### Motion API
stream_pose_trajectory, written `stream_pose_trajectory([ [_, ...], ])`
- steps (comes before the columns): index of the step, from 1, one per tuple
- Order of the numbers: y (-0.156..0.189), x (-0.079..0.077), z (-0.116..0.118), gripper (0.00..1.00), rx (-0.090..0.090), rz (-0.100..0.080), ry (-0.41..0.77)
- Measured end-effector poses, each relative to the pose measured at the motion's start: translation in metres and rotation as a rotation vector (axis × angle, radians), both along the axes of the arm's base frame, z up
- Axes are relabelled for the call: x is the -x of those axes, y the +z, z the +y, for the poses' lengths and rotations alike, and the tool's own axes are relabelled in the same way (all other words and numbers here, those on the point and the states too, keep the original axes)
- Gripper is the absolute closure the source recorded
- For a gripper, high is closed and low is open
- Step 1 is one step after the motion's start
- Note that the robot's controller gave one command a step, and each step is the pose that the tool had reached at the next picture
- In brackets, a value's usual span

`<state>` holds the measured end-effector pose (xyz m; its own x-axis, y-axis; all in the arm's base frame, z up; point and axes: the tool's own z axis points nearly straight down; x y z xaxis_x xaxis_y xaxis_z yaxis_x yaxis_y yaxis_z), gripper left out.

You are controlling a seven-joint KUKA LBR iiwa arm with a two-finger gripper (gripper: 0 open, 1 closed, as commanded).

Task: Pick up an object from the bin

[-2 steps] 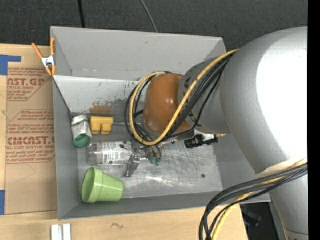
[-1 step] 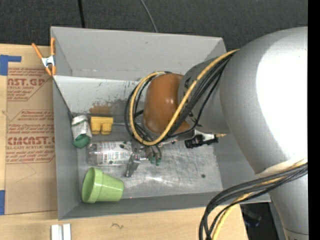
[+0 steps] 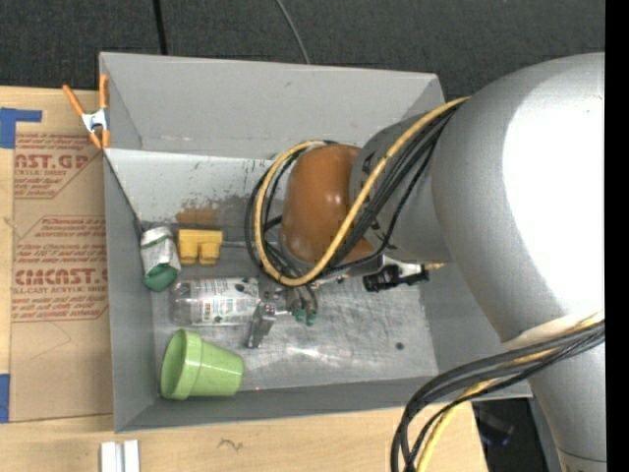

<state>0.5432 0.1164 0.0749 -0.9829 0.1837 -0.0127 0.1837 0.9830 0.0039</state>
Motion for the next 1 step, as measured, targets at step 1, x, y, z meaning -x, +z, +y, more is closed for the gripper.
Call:
stream_pose_trajectory([
  [1,0.0000,0.0000,0.0000,1.00,0.000,0.000,0.000],
])
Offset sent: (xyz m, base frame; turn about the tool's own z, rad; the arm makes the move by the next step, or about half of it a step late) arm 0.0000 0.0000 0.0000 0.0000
